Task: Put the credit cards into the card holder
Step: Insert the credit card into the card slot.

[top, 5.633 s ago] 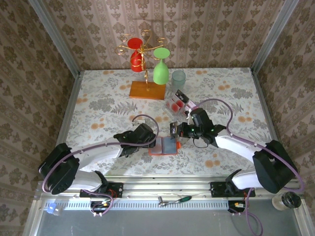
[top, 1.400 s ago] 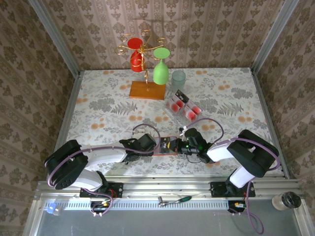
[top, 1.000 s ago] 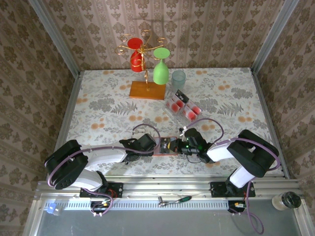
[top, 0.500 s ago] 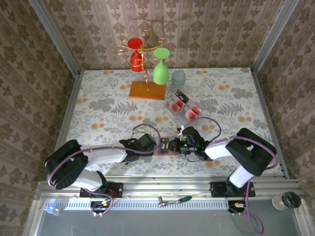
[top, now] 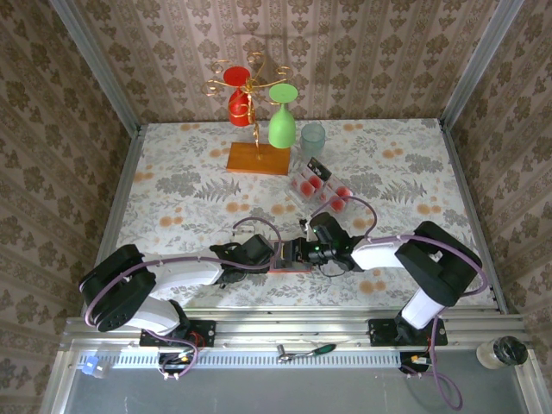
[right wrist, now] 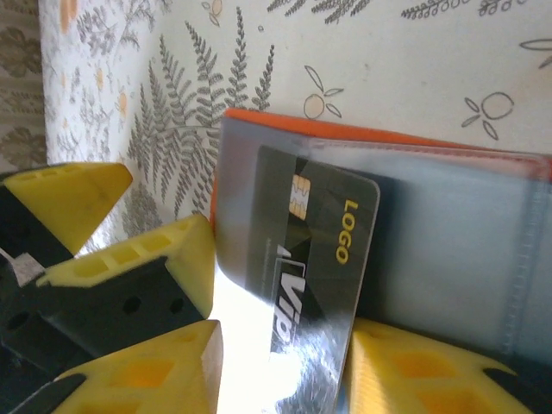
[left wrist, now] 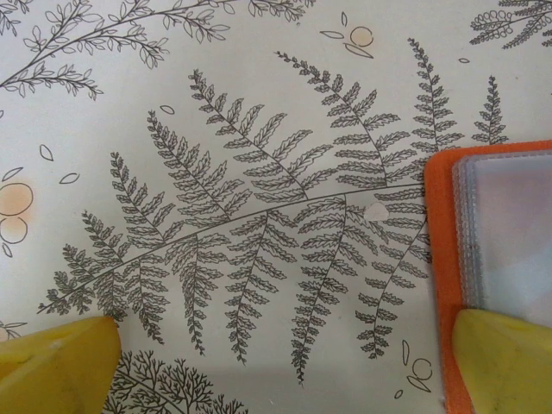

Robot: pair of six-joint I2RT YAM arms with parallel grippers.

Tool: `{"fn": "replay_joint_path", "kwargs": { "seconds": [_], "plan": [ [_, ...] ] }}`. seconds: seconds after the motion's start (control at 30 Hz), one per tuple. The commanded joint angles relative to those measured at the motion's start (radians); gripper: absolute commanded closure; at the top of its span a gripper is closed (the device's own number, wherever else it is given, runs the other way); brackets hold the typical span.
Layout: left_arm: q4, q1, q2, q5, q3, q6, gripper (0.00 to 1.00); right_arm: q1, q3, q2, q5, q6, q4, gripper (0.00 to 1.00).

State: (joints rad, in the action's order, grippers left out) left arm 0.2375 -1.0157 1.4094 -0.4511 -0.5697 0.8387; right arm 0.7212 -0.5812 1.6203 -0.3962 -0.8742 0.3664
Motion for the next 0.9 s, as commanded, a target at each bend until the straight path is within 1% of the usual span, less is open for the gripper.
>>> {"fn": "replay_joint_path", "kwargs": {
  "seconds": [0.0,0.1,0.13,0.2,0.23,0.27,0.37,0.43,0.53,0.87],
  "plan": [
    [0.002,-0.002,0.011,-0.003,0.013,0.011,0.00,-0.018,-0.031,-0.051,0.016,0.086,-0.203,0.56],
    [0.000,0.000,0.011,-0.003,0.016,0.013,0.00,-0.037,-0.049,-0.103,0.037,0.121,-0.270,0.56],
    [-0.001,0.000,0.009,-0.003,0.017,0.013,0.00,-0.041,-0.056,-0.117,0.046,0.132,-0.292,0.57],
    [-0.005,0.000,0.007,-0.003,0.019,0.013,0.00,-0.047,-0.075,-0.134,0.056,0.156,-0.330,0.64],
    [-0.005,0.001,0.007,-0.003,0.019,0.012,0.00,-0.049,-0.086,-0.134,0.056,0.166,-0.344,0.72],
    [-0.007,0.001,0.006,-0.003,0.019,0.012,0.00,-0.048,-0.101,-0.130,0.052,0.174,-0.358,0.77],
    [-0.010,0.003,0.006,-0.004,0.021,0.008,0.00,-0.049,-0.133,-0.100,0.035,0.184,-0.365,0.86],
    [-0.013,0.005,0.008,-0.003,0.022,0.008,0.00,-0.046,-0.150,-0.077,0.027,0.182,-0.357,0.90],
    [-0.015,0.005,0.008,-0.003,0.024,0.008,0.00,-0.040,-0.174,-0.041,0.025,0.182,-0.354,0.94],
    [-0.023,0.007,0.008,0.000,0.025,0.008,0.00,-0.006,-0.207,0.063,0.019,0.165,-0.326,0.95]
  ]
}}
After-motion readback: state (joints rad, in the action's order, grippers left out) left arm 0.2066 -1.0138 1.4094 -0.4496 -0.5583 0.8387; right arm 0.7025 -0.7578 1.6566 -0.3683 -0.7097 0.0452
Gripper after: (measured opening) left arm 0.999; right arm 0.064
